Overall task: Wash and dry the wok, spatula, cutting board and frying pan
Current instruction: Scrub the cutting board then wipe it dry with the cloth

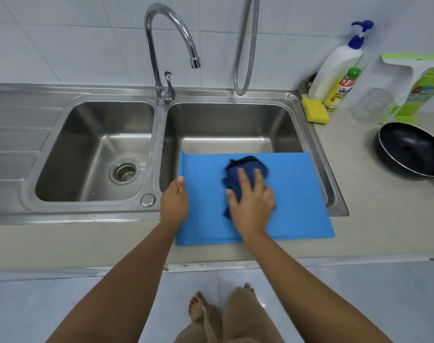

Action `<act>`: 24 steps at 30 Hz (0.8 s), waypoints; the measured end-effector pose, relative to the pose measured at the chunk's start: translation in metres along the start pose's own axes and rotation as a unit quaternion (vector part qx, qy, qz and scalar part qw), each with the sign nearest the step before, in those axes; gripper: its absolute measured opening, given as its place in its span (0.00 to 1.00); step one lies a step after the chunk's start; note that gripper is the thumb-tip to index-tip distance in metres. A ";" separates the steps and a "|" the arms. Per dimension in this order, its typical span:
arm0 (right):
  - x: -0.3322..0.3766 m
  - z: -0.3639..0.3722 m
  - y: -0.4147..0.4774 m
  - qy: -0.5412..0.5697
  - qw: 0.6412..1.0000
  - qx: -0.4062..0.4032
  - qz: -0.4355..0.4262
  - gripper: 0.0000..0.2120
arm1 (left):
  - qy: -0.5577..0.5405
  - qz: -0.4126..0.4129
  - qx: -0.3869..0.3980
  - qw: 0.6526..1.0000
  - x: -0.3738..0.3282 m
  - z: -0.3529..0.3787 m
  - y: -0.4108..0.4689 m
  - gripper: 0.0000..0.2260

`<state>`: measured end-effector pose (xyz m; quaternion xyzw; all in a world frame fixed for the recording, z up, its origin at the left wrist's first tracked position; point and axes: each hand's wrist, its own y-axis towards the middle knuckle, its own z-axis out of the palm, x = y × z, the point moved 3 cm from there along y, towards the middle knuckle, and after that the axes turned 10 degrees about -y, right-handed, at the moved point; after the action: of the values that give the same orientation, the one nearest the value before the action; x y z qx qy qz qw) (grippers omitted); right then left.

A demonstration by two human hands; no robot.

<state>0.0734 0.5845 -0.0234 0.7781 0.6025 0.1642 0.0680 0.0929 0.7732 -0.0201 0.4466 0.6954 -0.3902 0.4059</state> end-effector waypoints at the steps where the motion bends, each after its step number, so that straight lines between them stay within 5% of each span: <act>1: 0.023 0.004 0.000 0.015 0.998 0.011 -0.062 0.26 | -0.001 0.006 -0.001 1.000 0.001 0.000 0.001 0.19; 4: 0.048 0.010 0.028 0.044 0.975 0.040 -0.215 0.25 | -0.005 0.012 -0.002 1.000 0.003 -0.001 0.001 0.19; 6: 0.027 0.016 0.061 0.027 0.975 0.040 -0.218 0.26 | -0.001 0.002 -0.002 1.000 0.003 -0.002 0.002 0.18; 10: -0.072 0.015 0.098 -0.003 1.000 0.025 0.003 0.26 | -0.003 -0.015 0.004 1.000 0.001 0.002 0.001 0.20; 13: -0.137 0.001 0.086 -0.025 0.976 0.019 0.214 0.27 | -0.012 -0.023 0.005 1.000 0.002 0.001 0.003 0.20; 15: -0.135 -0.002 0.066 -0.039 0.962 0.008 0.271 0.27 | -0.012 -0.030 0.009 0.999 0.004 0.002 0.004 0.21; 20: -0.027 -0.005 0.000 -0.017 0.998 -0.002 0.058 0.29 | -0.006 -0.023 0.010 1.000 0.003 0.002 0.007 0.22; 24: 0.010 -0.013 -0.048 -0.003 0.990 0.028 -0.141 0.26 | 0.001 -0.015 0.006 1.000 0.002 0.000 0.004 0.22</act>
<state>0.0276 0.6052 -0.0241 0.6876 0.7102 0.1340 0.0701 0.0967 0.7746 -0.0224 0.4388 0.7001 -0.4000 0.3966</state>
